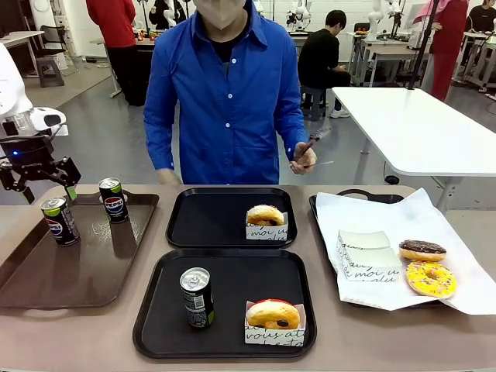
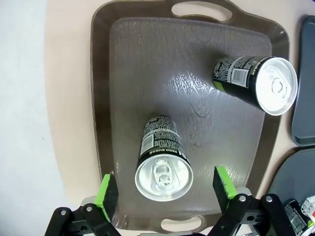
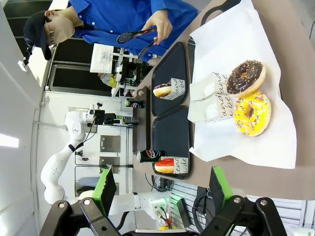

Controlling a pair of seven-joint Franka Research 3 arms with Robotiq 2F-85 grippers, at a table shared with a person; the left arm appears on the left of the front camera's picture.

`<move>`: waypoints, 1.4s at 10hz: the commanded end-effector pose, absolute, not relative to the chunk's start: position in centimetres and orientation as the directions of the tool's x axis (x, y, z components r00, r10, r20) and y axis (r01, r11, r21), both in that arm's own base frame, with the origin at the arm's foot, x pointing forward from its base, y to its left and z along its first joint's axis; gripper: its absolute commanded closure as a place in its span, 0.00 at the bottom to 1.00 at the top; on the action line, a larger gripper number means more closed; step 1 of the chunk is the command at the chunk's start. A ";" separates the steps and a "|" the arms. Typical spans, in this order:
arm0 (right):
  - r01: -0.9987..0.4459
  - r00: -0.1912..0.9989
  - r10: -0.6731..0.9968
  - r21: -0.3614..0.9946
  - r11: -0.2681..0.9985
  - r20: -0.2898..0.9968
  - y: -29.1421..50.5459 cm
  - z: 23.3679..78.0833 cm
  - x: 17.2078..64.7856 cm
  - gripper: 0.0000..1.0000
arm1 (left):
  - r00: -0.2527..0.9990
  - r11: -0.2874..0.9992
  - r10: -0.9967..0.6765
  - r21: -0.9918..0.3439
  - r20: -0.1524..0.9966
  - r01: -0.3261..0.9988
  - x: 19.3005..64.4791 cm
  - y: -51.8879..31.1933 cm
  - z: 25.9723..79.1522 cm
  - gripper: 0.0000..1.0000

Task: Set up donuts and drinks on trays.
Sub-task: Pick up one Pepsi coke from the Handle tray and place it on the Flat Tray without a Pepsi coke.

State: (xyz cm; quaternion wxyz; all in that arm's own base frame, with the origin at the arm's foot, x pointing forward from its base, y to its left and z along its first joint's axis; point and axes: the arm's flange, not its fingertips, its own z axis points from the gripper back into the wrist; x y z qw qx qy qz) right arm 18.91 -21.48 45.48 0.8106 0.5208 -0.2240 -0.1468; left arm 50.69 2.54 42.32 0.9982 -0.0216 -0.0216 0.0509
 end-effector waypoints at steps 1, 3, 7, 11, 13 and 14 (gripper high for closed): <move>-0.023 0.852 -0.472 0.916 0.401 0.228 -21.7 45.5 19.1 0.00 | 0.994 0.995 0.098 -0.032 0.054 -0.096 51.1 2.4 41.7 0.00; -0.023 0.852 -0.472 0.916 0.401 0.228 -21.7 45.5 19.1 0.00 | 0.994 0.995 0.096 -0.034 0.045 -0.094 50.8 2.3 40.6 0.00; -0.023 0.852 -0.472 0.916 0.401 0.228 -21.7 45.5 19.1 0.00 | 0.996 0.997 0.079 -0.014 0.040 -0.079 51.0 2.0 39.6 0.00; -0.023 0.852 -0.472 0.916 0.401 0.228 -21.7 45.5 19.1 0.00 | 0.996 0.997 0.081 0.003 0.040 -0.081 51.3 1.9 38.5 0.00; -0.023 0.852 -0.472 0.916 0.401 0.228 -21.7 45.5 19.1 0.00 | 0.996 0.996 0.086 0.006 0.033 -0.086 51.1 1.9 38.4 0.00; -0.023 0.852 -0.472 0.916 0.401 0.228 -21.7 45.5 19.1 0.00 | 0.996 0.997 0.083 0.003 0.025 -0.083 51.0 1.9 38.4 0.54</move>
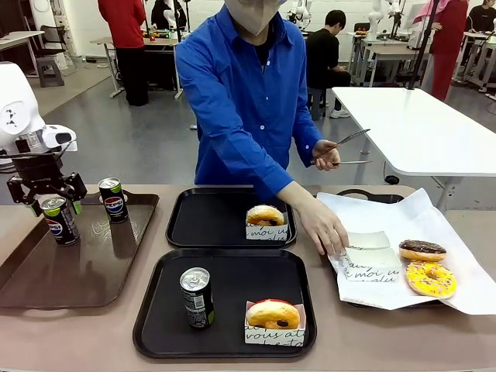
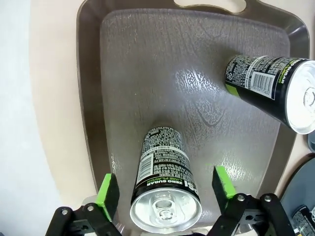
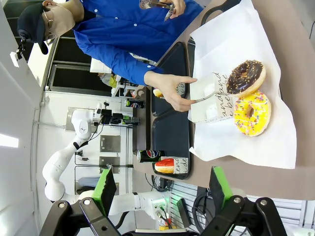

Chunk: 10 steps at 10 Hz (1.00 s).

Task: Set up donuts and drinks on trays.
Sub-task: Pick up one Pepsi coke from the Handle tray and place it on the Flat Tray without a Pepsi coke.

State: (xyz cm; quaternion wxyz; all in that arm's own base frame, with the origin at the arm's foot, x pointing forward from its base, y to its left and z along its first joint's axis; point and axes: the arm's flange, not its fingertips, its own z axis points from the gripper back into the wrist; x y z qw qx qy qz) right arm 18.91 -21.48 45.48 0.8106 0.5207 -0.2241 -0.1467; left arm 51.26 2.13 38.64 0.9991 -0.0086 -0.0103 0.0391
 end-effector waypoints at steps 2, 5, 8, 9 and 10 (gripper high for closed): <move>-0.023 0.852 -0.472 0.916 0.401 0.228 -21.7 45.5 19.1 0.00 | 0.997 0.997 0.081 0.002 0.019 -0.081 51.2 1.9 38.6 1.00; -0.023 0.852 -0.472 0.916 0.401 0.228 -21.7 45.5 19.1 0.00 | 0.996 0.996 0.085 0.002 0.020 -0.086 51.1 1.9 38.6 1.00; -0.023 0.852 -0.472 0.916 0.401 0.228 -21.7 45.5 19.1 0.00 | 0.995 0.995 0.100 0.014 0.015 -0.101 51.2 1.8 38.7 0.97; -0.023 0.852 -0.472 0.916 0.401 0.228 -21.7 45.5 19.1 0.00 | 0.991 0.991 0.133 0.025 0.017 -0.133 50.7 1.6 39.8 1.00; -0.023 0.852 -0.472 0.916 0.401 0.228 -21.7 45.5 19.1 0.00 | 0.988 0.987 0.149 0.048 0.025 -0.150 49.3 1.3 41.1 1.00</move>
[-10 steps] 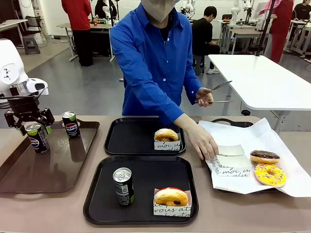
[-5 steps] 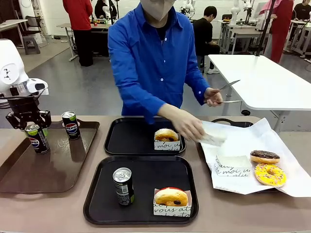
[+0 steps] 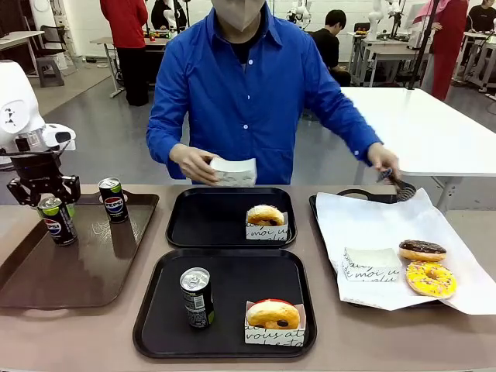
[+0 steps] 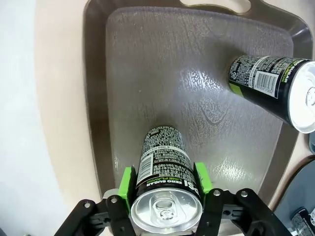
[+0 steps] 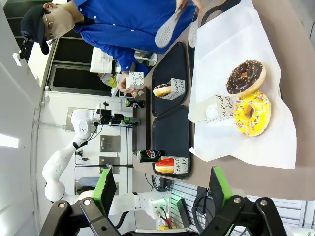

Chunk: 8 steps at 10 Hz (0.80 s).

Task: Set up donuts and drinks on trays.
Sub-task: Pick up one Pepsi coke from the Handle tray and place it on the Flat Tray without a Pepsi coke.

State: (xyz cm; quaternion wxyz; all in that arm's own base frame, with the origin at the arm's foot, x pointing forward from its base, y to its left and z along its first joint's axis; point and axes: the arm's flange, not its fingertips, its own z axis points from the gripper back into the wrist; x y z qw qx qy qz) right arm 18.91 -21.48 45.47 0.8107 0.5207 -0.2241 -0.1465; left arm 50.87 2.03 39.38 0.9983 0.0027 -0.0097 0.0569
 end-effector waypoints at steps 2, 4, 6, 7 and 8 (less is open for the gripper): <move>-0.023 0.852 -0.472 0.916 0.401 0.228 -21.7 45.5 19.1 0.00 | 0.990 0.991 0.128 0.017 0.052 -0.129 45.6 0.4 44.3 1.00; -0.023 0.852 -0.472 0.916 0.401 0.228 -21.7 45.5 19.1 0.00 | 0.990 0.994 0.102 -0.037 0.100 -0.099 43.2 -0.4 48.2 1.00; -0.023 0.852 -0.472 0.916 0.401 0.228 -21.7 45.5 19.1 0.00 | 0.986 0.992 0.116 -0.069 0.118 -0.108 42.5 -0.5 50.0 1.00; -0.023 0.852 -0.472 0.916 0.401 0.228 -21.7 45.5 19.1 0.00 | 0.977 0.986 0.163 -0.052 0.138 -0.157 42.6 -0.1 50.6 1.00; -0.023 0.852 -0.472 0.916 0.401 0.228 -21.7 45.5 19.1 0.00 | 0.987 0.993 0.116 -0.042 0.114 -0.112 42.6 -0.7 50.2 1.00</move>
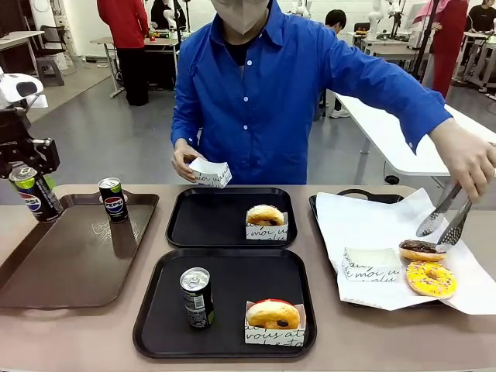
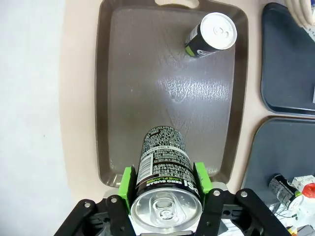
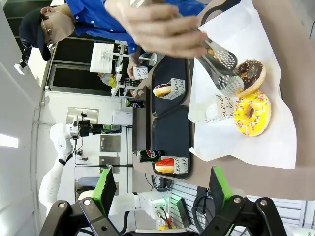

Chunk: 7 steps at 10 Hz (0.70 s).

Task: Set up donuts and drinks on trays.
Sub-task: Pick up one Pepsi coke from the Handle tray and place it on the Flat Tray without a Pepsi coke.

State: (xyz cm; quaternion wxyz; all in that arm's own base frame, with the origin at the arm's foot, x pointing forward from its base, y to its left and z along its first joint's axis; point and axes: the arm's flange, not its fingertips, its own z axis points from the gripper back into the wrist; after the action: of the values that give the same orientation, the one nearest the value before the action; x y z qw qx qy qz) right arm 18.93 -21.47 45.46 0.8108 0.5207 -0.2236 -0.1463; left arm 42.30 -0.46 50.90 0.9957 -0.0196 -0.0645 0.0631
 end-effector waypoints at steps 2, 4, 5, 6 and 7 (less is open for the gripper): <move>-0.023 0.852 -0.472 0.916 0.401 0.228 -21.7 45.5 19.1 0.00 | 0.987 0.993 0.116 -0.042 0.114 -0.112 42.6 -0.7 50.2 1.00; -0.023 0.852 -0.472 0.916 0.401 0.228 -21.7 45.5 19.1 0.00 | 0.986 0.992 0.125 -0.044 0.111 -0.121 42.5 -0.6 50.2 0.42; -0.023 0.852 -0.472 0.916 0.401 0.228 -21.7 45.5 19.1 0.00 | 0.987 0.995 0.079 -0.067 0.141 -0.070 42.0 -2.7 50.6 0.42; -0.023 0.852 -0.472 0.916 0.401 0.228 -21.7 45.5 19.1 0.00 | 0.986 0.994 0.065 -0.098 0.156 -0.050 42.3 -5.2 51.6 0.42; -0.023 0.852 -0.472 0.916 0.401 0.228 -21.7 45.5 19.1 0.00 | 0.990 0.994 0.031 -0.111 0.138 -0.016 42.8 -7.7 52.7 0.42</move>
State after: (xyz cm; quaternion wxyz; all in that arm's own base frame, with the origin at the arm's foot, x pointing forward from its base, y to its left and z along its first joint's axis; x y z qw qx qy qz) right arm 18.93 -21.46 45.46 0.8109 0.5206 -0.2236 -0.1462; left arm 42.33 -5.45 51.38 0.9968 -0.0377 -0.0668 0.0234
